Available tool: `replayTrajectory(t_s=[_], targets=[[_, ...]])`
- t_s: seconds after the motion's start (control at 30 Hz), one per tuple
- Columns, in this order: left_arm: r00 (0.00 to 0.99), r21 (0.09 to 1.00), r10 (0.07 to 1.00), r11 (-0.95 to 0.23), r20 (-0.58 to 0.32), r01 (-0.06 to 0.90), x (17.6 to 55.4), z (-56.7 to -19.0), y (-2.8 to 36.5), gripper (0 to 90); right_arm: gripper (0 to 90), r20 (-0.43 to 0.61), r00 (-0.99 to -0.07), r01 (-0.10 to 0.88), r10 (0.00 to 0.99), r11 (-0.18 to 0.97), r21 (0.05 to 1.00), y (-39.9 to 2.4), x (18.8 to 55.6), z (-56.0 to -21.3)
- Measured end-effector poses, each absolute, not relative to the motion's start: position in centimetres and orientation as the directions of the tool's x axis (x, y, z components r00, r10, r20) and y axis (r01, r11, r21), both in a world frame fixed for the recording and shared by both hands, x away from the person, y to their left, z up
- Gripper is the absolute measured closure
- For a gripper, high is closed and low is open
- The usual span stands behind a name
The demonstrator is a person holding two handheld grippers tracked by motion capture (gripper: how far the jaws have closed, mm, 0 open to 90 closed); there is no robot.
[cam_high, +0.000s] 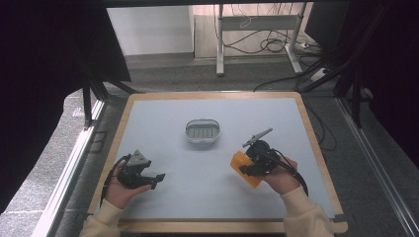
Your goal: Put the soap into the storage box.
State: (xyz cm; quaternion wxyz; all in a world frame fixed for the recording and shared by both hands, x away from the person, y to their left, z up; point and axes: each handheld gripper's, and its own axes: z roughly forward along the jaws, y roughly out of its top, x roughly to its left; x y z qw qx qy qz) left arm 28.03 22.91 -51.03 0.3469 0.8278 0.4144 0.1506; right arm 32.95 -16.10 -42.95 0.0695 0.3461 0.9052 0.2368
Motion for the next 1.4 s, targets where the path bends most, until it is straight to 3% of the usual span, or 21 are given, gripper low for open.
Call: replayTrajectory(t_s=[1.4], targets=[[0.604,0.707,0.796,-0.401,-0.047,0.583,28.0,-51.0,22.8,24.7,61.5,0.004,-0.857,0.451,0.516,0.745,0.492,-13.7,36.2,-40.6]])
